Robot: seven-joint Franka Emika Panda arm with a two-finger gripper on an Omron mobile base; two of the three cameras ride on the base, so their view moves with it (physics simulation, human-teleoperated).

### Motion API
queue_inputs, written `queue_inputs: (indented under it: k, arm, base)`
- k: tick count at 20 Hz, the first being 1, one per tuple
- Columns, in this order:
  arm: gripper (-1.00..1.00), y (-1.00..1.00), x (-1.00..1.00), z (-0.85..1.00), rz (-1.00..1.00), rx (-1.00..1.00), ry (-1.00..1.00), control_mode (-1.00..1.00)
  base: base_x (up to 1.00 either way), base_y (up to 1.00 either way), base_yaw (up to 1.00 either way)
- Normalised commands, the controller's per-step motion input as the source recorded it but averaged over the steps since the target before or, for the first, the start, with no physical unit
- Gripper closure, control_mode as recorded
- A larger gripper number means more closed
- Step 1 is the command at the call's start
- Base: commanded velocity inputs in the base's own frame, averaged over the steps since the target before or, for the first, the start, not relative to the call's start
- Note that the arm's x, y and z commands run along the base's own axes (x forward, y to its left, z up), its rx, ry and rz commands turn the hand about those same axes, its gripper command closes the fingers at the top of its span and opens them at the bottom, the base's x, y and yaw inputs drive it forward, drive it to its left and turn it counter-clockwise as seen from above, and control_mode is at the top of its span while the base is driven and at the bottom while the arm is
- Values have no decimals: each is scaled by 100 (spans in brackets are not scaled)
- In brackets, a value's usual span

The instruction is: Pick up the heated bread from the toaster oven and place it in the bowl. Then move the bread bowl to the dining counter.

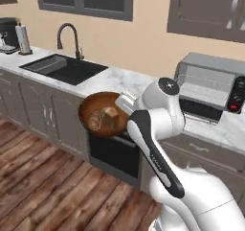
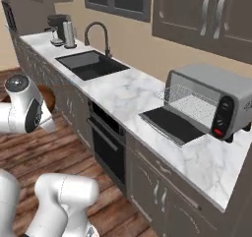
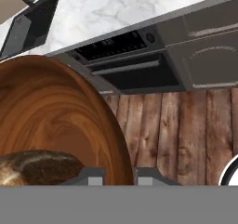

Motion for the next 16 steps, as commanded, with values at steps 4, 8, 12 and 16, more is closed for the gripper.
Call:
queue_inputs:
  k: [4,8,12,16]
  arm:
    - [100,0,0,0,0,0,0,100]
    - [100,0,0,0,0,0,0,100]
    - [100,0,0,0,0,0,0,100]
    - [100,0,0,0,0,0,0,100]
  base:
    - [0,52,87]
    - [0,78,78]
    - [2,96,69]
    - [85,48,45]
